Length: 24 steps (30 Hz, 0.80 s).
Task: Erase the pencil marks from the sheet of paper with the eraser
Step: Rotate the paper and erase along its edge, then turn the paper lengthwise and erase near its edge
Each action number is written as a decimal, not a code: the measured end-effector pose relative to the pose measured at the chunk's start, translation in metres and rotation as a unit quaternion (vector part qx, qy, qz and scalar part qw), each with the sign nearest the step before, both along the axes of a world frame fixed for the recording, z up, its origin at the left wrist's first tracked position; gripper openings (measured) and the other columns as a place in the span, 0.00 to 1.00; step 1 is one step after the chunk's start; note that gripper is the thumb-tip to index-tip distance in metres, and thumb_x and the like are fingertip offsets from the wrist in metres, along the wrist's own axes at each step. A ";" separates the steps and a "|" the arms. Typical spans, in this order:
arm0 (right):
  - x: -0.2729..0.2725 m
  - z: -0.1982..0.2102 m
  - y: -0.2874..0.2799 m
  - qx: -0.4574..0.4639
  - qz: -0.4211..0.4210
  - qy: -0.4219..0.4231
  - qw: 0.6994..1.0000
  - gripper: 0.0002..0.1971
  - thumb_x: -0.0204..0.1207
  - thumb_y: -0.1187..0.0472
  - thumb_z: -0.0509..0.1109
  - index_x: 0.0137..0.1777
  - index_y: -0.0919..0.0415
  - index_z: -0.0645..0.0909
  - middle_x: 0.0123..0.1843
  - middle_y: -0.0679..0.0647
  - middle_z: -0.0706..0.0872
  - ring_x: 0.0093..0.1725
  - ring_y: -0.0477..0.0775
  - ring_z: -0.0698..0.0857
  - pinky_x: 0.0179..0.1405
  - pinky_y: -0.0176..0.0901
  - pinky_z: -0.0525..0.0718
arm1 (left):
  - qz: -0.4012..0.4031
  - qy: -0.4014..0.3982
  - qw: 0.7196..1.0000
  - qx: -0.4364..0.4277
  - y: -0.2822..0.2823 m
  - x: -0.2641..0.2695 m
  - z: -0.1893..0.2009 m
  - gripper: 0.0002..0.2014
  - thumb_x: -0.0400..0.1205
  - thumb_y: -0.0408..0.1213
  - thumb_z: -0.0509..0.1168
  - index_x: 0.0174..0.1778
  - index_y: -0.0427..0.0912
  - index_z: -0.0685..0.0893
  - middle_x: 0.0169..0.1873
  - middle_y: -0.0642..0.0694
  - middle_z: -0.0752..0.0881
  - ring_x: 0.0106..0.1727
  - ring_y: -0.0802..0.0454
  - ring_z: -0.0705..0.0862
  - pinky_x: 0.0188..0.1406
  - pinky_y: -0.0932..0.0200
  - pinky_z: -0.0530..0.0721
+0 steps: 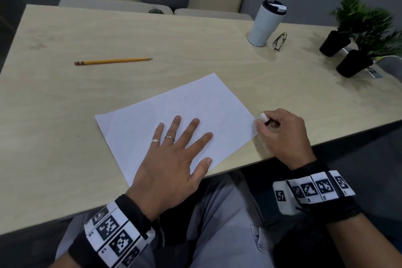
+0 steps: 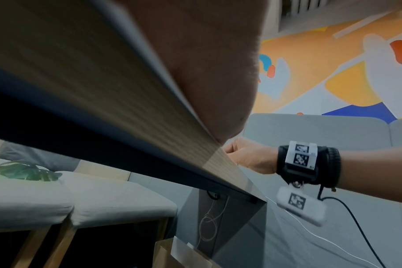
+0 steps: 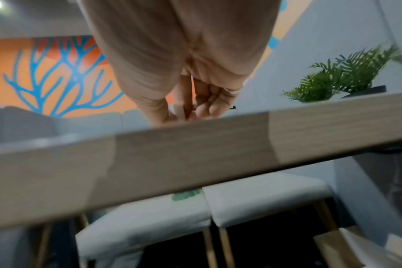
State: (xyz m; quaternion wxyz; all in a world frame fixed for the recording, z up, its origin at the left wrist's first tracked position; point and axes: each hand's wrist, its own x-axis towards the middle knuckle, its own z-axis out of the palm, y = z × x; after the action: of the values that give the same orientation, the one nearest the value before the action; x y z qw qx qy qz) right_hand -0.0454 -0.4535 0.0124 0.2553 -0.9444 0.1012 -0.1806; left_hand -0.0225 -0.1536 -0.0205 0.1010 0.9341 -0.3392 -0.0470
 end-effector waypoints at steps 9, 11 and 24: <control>0.016 -0.003 0.011 -0.010 0.033 0.024 0.999 0.07 0.80 0.63 0.78 0.39 0.57 0.90 0.34 0.51 0.85 0.36 0.55 0.84 0.43 0.53 0.85 | 0.003 -0.001 1.000 -0.002 -0.001 -0.001 -0.001 0.31 0.91 0.66 0.35 0.92 0.68 0.47 0.93 0.54 0.42 0.93 0.44 0.36 0.91 0.34 0.40; 0.016 0.000 0.022 -0.017 0.059 0.030 0.998 0.08 0.80 0.63 0.78 0.38 0.58 0.89 0.33 0.51 0.84 0.35 0.53 0.82 0.41 0.49 0.82 | 0.002 0.000 1.000 -0.001 -0.001 -0.002 -0.001 0.31 0.91 0.66 0.36 0.92 0.68 0.48 0.93 0.54 0.43 0.93 0.43 0.36 0.91 0.34 0.41; 0.031 -0.003 0.024 -0.027 0.046 0.041 0.998 0.09 0.81 0.61 0.78 0.38 0.58 0.89 0.33 0.51 0.84 0.35 0.51 0.82 0.37 0.40 0.79 | 0.001 -0.003 1.000 -0.011 -0.001 -0.001 -0.001 0.31 0.91 0.66 0.37 0.93 0.67 0.50 0.93 0.53 0.44 0.94 0.41 0.38 0.91 0.32 0.43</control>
State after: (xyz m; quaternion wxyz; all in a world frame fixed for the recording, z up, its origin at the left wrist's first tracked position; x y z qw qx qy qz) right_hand -0.0144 -0.4297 0.0095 0.2338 -0.9611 0.0634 -0.1329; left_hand -0.0231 -0.1544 -0.0217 0.1105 0.9334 -0.3389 -0.0405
